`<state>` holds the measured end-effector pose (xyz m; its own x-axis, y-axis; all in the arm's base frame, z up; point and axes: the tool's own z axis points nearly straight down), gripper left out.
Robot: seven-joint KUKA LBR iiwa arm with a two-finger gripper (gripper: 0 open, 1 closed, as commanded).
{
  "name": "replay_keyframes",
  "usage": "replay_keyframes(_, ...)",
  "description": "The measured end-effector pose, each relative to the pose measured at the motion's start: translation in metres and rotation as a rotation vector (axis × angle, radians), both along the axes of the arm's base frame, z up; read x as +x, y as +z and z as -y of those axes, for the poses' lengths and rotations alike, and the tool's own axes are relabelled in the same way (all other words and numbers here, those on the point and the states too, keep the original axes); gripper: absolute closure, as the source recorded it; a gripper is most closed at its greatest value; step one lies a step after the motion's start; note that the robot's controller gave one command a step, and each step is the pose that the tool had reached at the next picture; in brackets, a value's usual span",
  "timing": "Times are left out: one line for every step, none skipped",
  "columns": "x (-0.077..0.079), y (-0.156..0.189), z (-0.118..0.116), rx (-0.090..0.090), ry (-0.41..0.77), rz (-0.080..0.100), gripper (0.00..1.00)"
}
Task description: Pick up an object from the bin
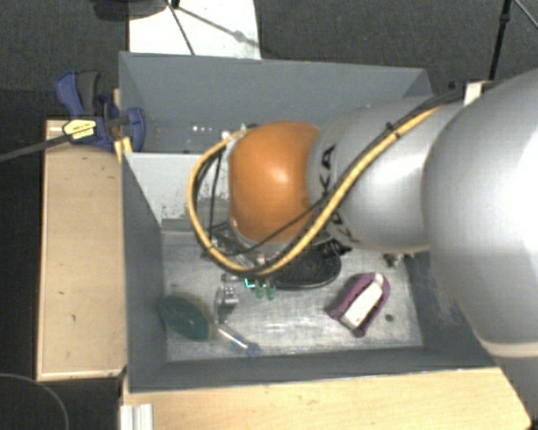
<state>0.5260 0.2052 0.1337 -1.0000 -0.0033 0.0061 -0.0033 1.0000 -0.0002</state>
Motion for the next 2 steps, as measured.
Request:
replay_keyframes(-0.0410, -0.0630, -0.0165, 0.004, 0.195, 0.014, 0.00)
replay_keyframes(-0.0404, -0.0615, -0.0167, 0.005, 0.189, 0.015, 1.00)
